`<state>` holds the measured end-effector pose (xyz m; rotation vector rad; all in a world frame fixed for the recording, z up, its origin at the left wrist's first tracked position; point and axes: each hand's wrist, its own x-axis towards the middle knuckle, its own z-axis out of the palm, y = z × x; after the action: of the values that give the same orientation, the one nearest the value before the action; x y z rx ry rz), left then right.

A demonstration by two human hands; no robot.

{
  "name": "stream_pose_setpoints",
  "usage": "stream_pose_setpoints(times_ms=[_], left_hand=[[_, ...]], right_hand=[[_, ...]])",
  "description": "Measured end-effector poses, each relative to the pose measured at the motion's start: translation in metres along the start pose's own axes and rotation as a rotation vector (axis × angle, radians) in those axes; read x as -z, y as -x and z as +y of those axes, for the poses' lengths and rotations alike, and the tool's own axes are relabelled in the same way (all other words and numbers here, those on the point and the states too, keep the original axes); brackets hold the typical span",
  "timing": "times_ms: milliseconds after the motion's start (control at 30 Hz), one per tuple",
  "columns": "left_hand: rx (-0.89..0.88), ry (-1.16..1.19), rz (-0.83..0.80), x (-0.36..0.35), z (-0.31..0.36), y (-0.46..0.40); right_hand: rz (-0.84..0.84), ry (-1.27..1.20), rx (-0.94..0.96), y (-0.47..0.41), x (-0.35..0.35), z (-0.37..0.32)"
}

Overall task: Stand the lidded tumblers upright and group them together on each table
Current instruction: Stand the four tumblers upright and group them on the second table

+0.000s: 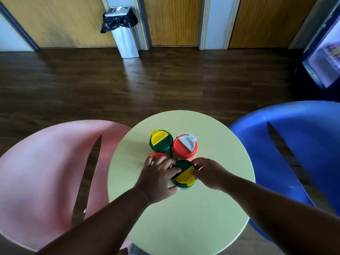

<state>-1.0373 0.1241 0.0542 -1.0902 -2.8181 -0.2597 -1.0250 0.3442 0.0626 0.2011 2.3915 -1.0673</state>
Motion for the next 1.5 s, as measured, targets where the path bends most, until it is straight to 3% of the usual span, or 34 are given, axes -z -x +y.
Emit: stream_pose_setpoints(times_ms=[700, 933, 1100, 1500], left_hand=[[0.081, 0.088, -0.043, 0.001, 0.003, 0.0], [0.339, 0.314, 0.136, 0.005, -0.024, 0.016], [0.515, 0.504, -0.052, 0.0, -0.037, 0.022], [0.545, 0.481, 0.043, -0.003, -0.031, 0.018]], right_hand=[[-0.011, -0.002, 0.035, -0.006, 0.003, 0.002], [-0.005, 0.006, -0.013, 0.0, 0.001, -0.003], [-0.026, 0.076, 0.04, 0.007, -0.009, -0.001], [0.038, 0.191, 0.063, 0.002, -0.018, -0.002]])
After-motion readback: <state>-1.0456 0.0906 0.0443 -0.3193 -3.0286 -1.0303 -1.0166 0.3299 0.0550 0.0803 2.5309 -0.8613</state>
